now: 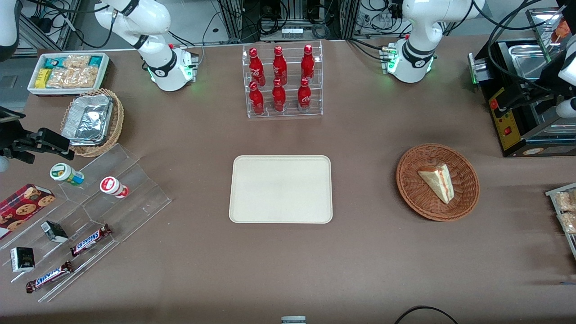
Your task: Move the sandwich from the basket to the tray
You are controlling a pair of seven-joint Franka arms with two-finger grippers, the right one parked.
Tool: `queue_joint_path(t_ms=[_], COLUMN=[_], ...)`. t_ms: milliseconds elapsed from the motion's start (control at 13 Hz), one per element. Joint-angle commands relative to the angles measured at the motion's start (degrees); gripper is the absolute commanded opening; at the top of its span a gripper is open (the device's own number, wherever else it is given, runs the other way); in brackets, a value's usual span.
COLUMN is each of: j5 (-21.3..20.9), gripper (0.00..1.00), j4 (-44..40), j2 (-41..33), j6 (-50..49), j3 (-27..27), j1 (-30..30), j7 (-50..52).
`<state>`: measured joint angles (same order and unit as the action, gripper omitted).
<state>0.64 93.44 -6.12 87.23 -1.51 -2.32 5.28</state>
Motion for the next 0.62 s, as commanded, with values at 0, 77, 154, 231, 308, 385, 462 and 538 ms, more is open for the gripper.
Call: queue_joint_path(t_ms=[0,77,154,231,308,385,462,538], j5=[-0.55,-0.55,-0.99,-1.08,-1.17,-1.26,-1.26,-1.26], gripper=[1.00,1.00,1.00,1.00,1.00,1.00,1.00,1.00], j4=[-0.99,-1.59,-1.60,-1.68,-1.60,-1.08,-0.46,-0.19], j2=[1.38,2.16,3.21,5.14,7.59,9.62,11.20,12.44], j6=[-1.62,-1.62,-1.27,-1.01,0.65,3.01,5.04,6.27], j3=[-0.85,-1.03,-1.04,-1.04,-1.04,-1.04,-1.04,-1.04], j1=[0.39,0.48,0.39,0.39,0.39,0.48,0.39,0.39], j7=[-2.63,-2.12,-1.77,1.02,5.92,9.45,10.79,12.11])
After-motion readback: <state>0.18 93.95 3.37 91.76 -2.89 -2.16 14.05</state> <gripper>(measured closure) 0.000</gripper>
